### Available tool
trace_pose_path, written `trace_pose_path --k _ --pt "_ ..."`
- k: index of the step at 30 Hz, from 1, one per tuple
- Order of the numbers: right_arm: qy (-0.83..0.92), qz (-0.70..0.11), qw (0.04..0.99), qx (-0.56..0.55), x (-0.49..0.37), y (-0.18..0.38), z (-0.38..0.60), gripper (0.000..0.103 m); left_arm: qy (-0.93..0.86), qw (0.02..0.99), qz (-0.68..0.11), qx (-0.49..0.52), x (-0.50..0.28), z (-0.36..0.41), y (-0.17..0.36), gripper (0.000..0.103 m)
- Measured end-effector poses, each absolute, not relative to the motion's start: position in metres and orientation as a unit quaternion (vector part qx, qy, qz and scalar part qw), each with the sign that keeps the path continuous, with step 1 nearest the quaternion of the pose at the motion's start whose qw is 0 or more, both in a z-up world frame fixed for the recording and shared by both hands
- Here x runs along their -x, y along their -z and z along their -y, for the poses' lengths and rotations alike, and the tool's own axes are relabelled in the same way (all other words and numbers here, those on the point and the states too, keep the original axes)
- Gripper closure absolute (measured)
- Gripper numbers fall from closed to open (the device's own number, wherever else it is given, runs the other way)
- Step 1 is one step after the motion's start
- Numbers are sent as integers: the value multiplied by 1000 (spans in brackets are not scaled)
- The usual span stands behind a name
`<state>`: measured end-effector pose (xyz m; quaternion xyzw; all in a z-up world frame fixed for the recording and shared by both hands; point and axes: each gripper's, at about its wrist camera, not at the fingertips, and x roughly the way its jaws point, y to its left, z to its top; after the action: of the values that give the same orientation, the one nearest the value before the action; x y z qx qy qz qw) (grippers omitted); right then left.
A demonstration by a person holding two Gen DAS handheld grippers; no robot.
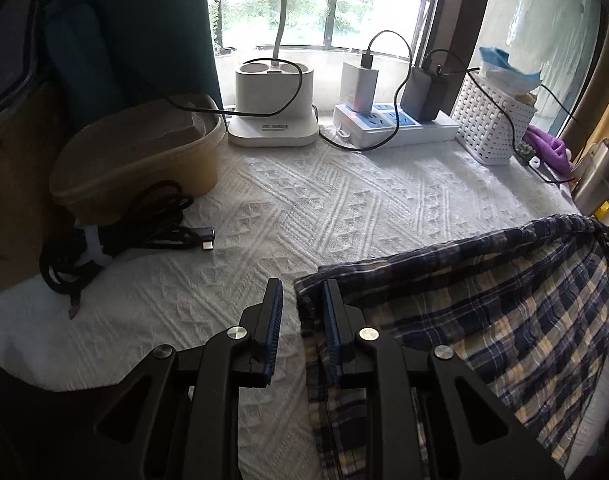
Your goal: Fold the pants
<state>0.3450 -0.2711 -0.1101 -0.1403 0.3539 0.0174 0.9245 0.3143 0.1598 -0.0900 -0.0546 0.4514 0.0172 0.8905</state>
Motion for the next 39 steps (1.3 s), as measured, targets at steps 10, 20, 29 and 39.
trace_pose_path --k 10,20,29,39 --pt "4 -370 914 166 -348 110 279 92 20 886 -461 45 -317 -143 96 83" --pt "-12 -374 914 156 -351 110 274 92 -8 884 -467 37 -334 -146 113 83" --pt "-17 -350 926 140 -324 86 277 76 -19 895 -443 55 -296 -155 75 83" --pt "-22 -317 939 130 -284 62 271 6 1 893 -441 89 -213 -139 63 83"
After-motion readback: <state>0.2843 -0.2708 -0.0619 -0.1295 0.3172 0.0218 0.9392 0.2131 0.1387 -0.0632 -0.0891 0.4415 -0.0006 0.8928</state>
